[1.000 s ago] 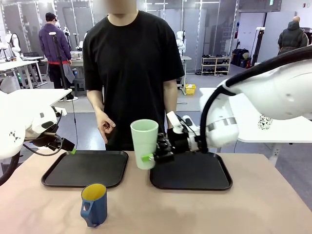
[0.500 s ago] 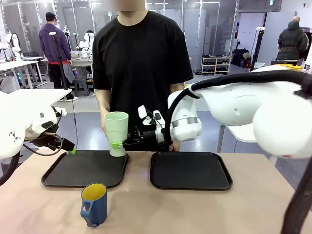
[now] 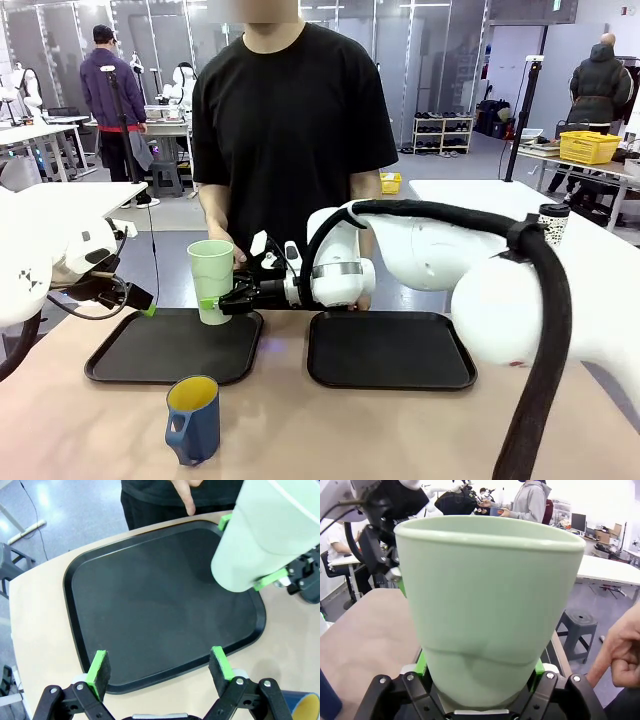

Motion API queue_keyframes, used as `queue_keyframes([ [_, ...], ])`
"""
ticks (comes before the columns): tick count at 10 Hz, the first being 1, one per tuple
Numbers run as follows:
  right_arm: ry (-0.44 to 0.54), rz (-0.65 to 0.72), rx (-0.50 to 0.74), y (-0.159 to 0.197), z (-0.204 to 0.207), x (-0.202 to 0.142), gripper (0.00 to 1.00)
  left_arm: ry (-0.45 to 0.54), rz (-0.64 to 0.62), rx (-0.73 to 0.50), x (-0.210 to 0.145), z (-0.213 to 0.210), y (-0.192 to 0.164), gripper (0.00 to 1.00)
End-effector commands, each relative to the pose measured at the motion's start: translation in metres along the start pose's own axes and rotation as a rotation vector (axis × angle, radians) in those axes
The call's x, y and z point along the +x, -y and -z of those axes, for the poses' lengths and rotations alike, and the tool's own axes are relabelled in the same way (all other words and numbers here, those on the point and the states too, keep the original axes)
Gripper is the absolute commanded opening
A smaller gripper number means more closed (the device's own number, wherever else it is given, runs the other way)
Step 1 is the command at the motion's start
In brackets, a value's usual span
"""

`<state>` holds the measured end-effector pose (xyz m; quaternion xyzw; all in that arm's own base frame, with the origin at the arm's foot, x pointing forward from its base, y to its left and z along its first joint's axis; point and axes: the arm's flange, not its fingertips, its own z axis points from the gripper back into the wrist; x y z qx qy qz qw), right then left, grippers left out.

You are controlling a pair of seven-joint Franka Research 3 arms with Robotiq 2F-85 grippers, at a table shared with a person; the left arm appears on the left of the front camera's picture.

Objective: Sort and store the cups by type.
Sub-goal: Place the picked Reusable plastic cup into the Flat Tray indicated by the person.

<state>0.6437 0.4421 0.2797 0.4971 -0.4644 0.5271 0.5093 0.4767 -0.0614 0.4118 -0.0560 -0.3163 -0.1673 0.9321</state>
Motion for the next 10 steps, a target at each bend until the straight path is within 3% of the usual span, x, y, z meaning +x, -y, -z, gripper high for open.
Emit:
queue_keyframes([
  [1,-0.009,0.029,-0.001,0.013,0.007,-0.007,0.83,0.003,0.001,0.0,0.001,-0.001,0.0,1.0],
  [6,-0.056,0.025,-0.011,0.014,0.005,-0.05,0.83,0.003,0.001,0.0,0.001,-0.001,0.0,1.0],
  [10,-0.093,0.003,-0.024,0.012,0.002,-0.061,0.83,0.003,0.001,0.0,0.001,-0.001,0.0,1.0],
])
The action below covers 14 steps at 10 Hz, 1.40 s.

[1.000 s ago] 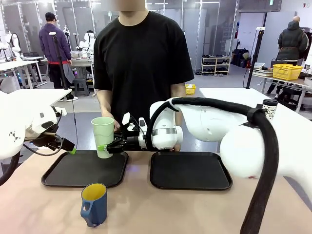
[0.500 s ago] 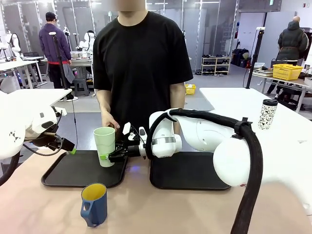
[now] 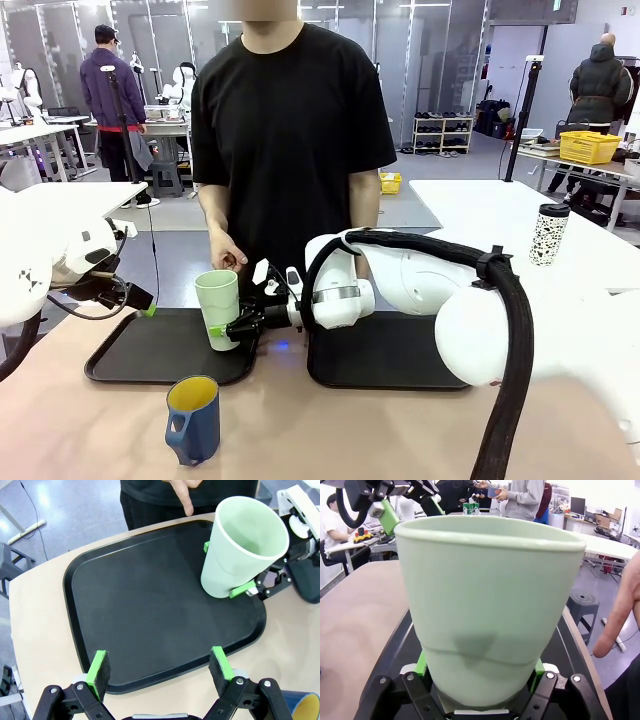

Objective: Sort and store the cups by type.
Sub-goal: Place the picked Reusable plastic cup into the Flat Tray indicated by the person.

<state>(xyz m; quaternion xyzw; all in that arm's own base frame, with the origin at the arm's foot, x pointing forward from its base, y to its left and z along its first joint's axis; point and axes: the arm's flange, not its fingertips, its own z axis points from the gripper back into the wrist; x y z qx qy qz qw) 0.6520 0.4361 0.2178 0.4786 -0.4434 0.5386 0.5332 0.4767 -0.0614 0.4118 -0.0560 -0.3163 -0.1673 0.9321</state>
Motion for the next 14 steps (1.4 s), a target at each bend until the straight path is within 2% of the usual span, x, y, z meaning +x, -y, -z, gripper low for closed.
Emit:
queue_keyframes([
  [1,-0.025,-0.03,-0.014,0.003,0.004,-0.001,0.83,0.003,0.001,0.0,0.001,-0.001,0.0,1.0],
  [2,-0.024,-0.029,-0.015,0.002,0.003,-0.001,0.83,0.003,0.001,0.0,0.001,-0.001,0.0,1.0],
  [3,-0.008,-0.011,-0.016,0.001,0.002,-0.002,1.0,0.003,0.001,0.0,0.001,-0.001,0.0,1.0],
  [6,0.002,-0.015,-0.026,-0.003,-0.004,-0.005,1.0,0.003,0.001,0.0,0.001,-0.001,0.0,1.0],
  [7,0.038,-0.012,-0.02,-0.006,-0.009,-0.005,1.0,0.003,0.001,0.0,0.001,-0.001,0.0,1.0],
  [12,-0.033,-0.01,-0.032,-0.028,-0.034,-0.01,1.0,0.003,0.001,0.0,0.001,-0.001,0.0,1.0],
  [14,-0.034,-0.008,-0.056,-0.039,-0.049,-0.008,1.0,0.003,0.001,0.0,0.001,-0.001,0.0,1.0],
])
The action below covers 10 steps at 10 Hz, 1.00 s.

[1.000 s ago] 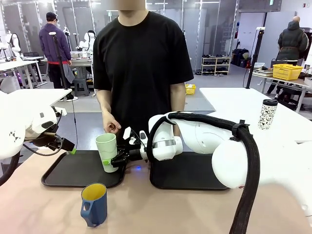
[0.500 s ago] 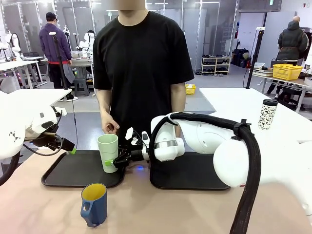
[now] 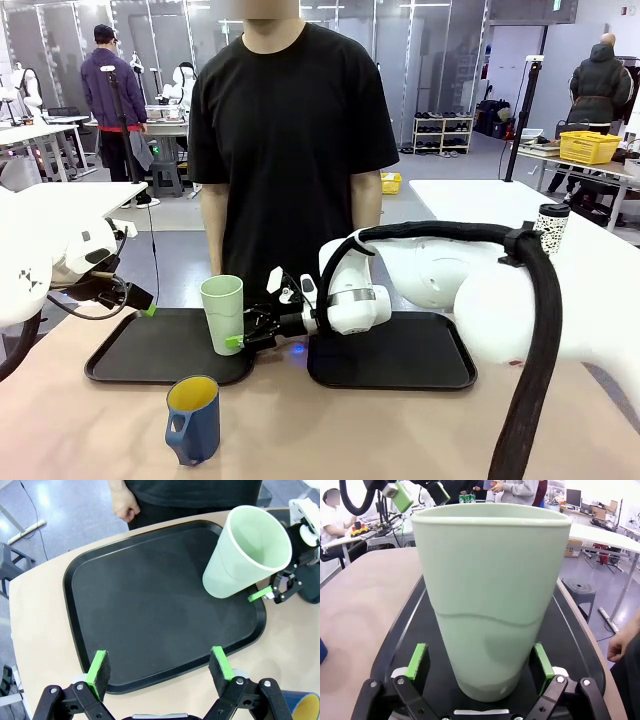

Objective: Sort and store the cups by type.
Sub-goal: Place the picked Reusable plastic cup into the Flat Tray indicated by the person.

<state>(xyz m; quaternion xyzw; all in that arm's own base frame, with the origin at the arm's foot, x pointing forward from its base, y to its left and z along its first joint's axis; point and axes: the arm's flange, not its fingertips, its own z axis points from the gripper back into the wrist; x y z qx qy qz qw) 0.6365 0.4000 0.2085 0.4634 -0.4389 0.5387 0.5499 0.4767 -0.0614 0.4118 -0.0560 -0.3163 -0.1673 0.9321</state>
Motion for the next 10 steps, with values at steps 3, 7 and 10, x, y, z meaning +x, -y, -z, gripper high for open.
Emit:
queue_keyframes([
  [3,-0.101,-0.02,-0.102,-0.042,-0.048,0.013,1.0,0.003,0.001,0.0,0.001,-0.001,0.0,1.0],
  [7,-0.218,-0.039,-0.203,-0.069,-0.075,0.024,1.0,0.003,0.001,0.0,0.001,-0.001,0.0,1.0],
  [10,-0.205,-0.019,-0.158,-0.048,-0.069,0.023,1.0,0.003,0.001,0.0,0.001,-0.001,0.0,1.0],
])
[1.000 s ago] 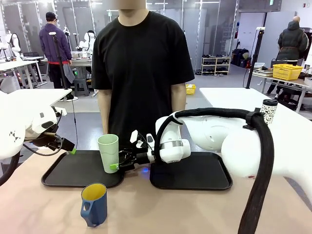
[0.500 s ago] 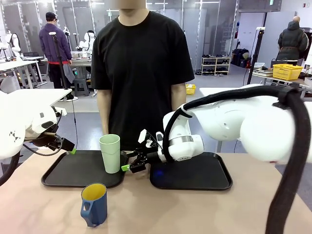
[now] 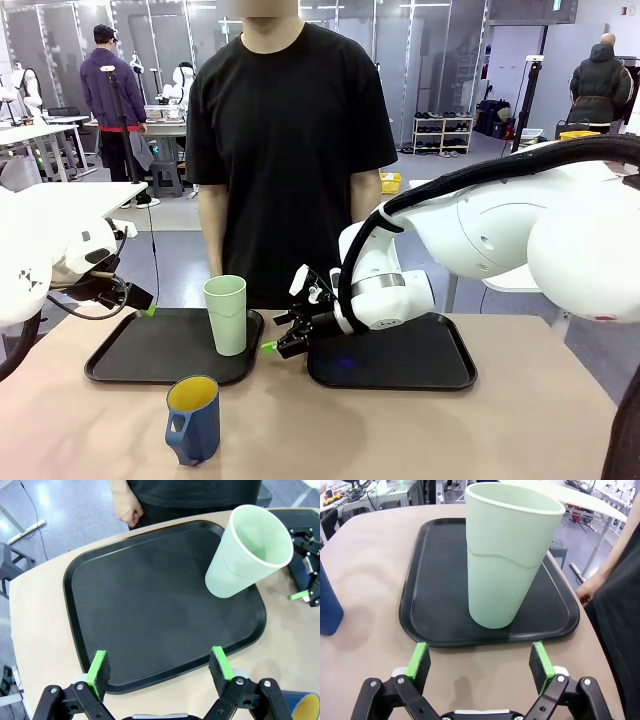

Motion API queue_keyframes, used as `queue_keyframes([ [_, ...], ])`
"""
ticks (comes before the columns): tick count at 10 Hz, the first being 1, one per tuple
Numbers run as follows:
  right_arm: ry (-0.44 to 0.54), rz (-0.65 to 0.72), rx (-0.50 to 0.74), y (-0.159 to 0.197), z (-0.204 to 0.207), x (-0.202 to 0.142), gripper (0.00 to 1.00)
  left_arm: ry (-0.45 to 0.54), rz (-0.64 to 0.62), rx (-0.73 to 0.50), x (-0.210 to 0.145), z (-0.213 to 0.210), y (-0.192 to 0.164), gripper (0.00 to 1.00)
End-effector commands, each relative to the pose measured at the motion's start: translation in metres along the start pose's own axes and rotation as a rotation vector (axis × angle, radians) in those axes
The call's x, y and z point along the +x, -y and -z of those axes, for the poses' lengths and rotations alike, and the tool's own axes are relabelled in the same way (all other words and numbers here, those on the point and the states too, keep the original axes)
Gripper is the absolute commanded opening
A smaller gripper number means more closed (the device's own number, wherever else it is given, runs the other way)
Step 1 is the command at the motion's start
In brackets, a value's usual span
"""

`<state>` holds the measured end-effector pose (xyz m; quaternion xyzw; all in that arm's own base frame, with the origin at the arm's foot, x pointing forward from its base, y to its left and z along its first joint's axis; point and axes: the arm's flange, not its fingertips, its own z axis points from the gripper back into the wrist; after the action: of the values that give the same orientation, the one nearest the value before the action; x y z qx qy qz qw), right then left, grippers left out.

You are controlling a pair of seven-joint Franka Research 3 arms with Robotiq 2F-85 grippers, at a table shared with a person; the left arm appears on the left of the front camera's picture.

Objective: Sort and store the cups by type.
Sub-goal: Place the picked Reusable plastic cup into the Flat Tray indicated by the person, then pick up the Handle plastic cup and place it into the empty Flat Tray.

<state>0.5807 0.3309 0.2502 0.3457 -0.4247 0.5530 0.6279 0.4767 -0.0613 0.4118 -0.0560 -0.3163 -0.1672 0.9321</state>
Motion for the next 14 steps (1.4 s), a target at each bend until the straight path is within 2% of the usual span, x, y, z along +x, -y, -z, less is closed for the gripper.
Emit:
queue_keyframes([
  [1,0.02,0.003,0.016,0.008,0.008,-0.002,1.0,0.003,0.001,0.0,0.001,-0.001,0.0,1.0],
  [9,0.021,0.001,0.013,0.005,0.006,-0.002,1.0,0.003,0.001,0.0,0.001,-0.001,0.0,1.0],
  [10,-0.141,0.006,-0.065,-0.022,-0.028,0.012,1.0,0.003,0.001,0.0,0.001,-0.001,0.0,1.0],
  [13,-0.484,0.078,-0.148,-0.071,-0.143,0.032,1.0,0.003,0.001,0.0,0.001,-0.001,0.0,1.0],
  [14,-0.564,0.039,-0.109,-0.09,-0.178,0.046,1.0,0.003,0.001,0.0,0.001,-0.001,0.0,1.0],
])
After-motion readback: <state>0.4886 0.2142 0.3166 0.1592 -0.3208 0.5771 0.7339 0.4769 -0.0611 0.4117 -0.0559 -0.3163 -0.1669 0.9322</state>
